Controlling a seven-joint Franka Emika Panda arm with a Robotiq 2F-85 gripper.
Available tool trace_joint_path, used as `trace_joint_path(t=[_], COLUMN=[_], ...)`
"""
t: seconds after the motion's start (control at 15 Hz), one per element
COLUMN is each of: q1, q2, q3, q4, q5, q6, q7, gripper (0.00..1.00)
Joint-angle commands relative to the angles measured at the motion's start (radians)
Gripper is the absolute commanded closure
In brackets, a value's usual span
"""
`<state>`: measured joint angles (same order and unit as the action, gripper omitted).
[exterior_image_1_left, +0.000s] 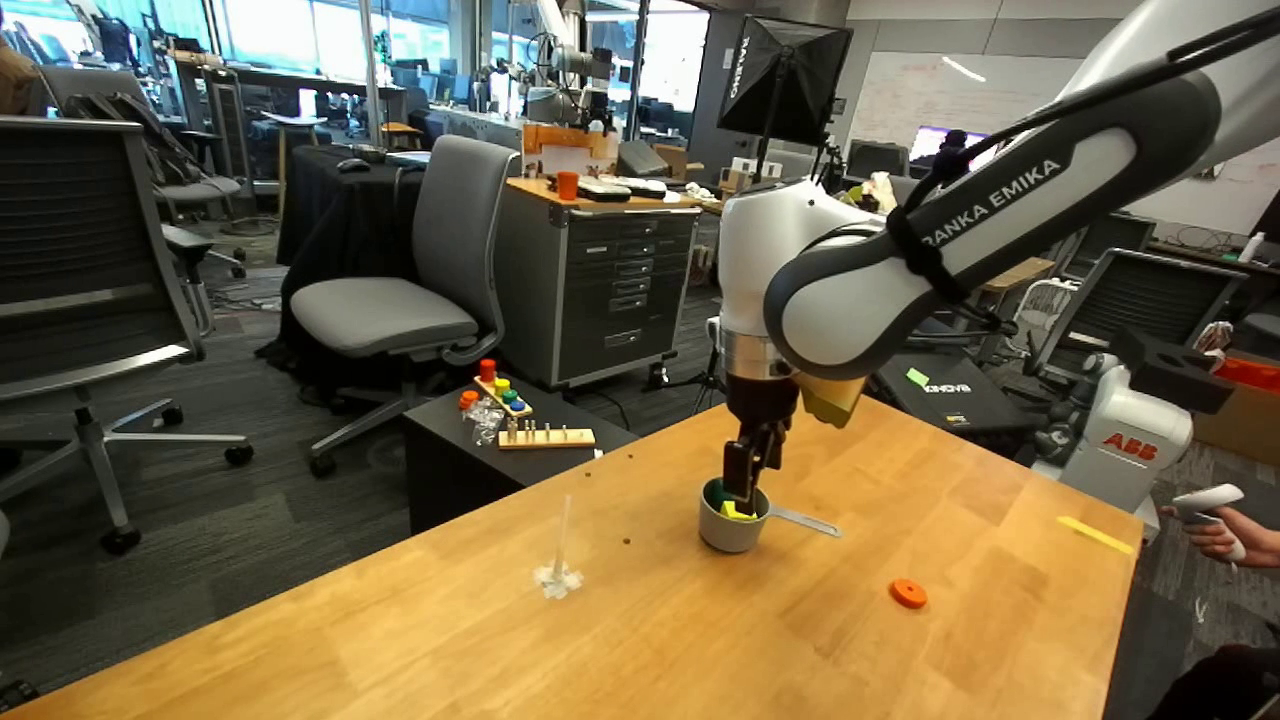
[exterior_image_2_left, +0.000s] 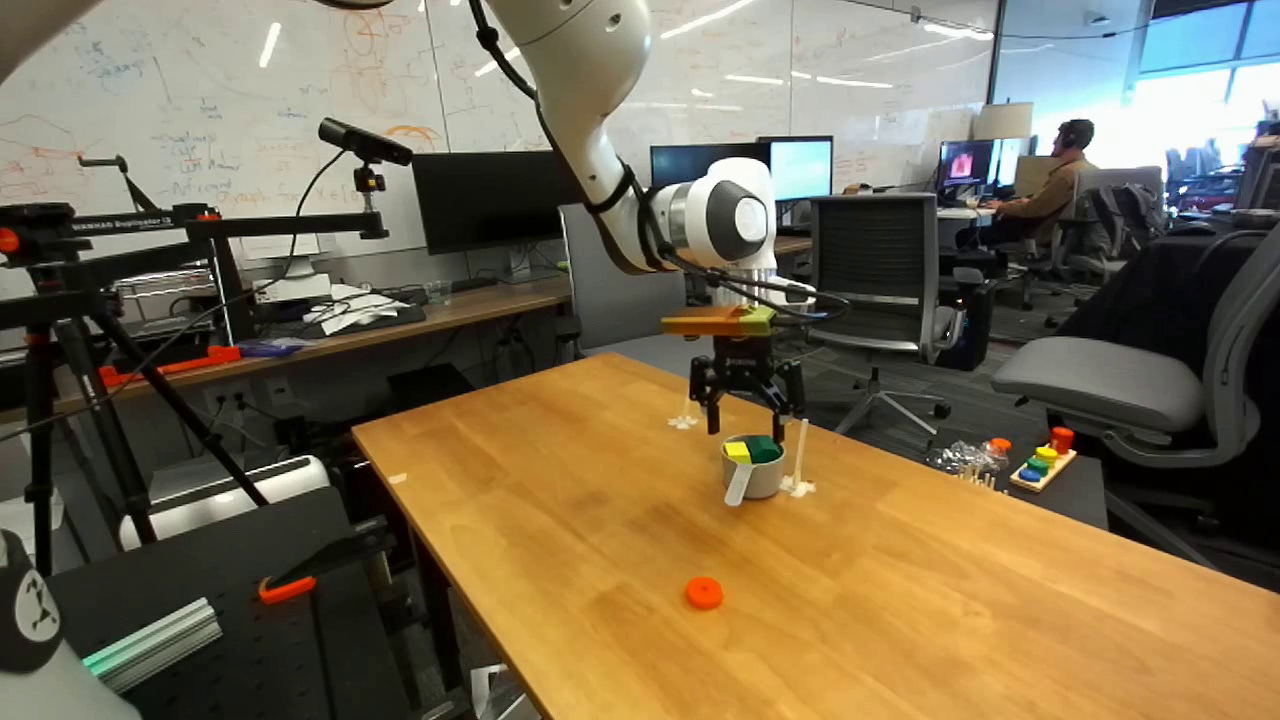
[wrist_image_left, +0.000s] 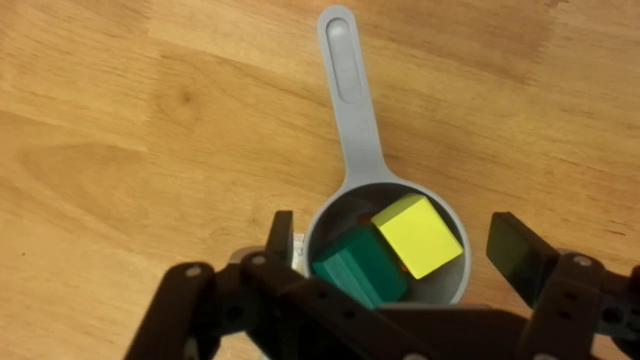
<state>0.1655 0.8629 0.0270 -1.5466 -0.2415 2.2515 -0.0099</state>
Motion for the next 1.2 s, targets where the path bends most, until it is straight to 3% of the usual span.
trace_joint_path(t=[0.0,0.27,0.93,1.0,1.13], q1=[0.01,0.071,0.224,0.205,0.214], q2=[0.002,-0.059,-0.322,-0.235,-0.275], q3=[-0.005,-0.021,0.04,0.048,0.053], q4=[0.021,-0.068,-0.307,-0.21,-0.25], q5=[0.015,-0.048,-0.145,-0.118,-0.124], q6=[-0.036,-0.003,0.017,-0.006,-0.007], q7=[0.012,0.046,0.096,0.067,0.076], gripper=[0.0,0.0,0.0,0.0,0.0])
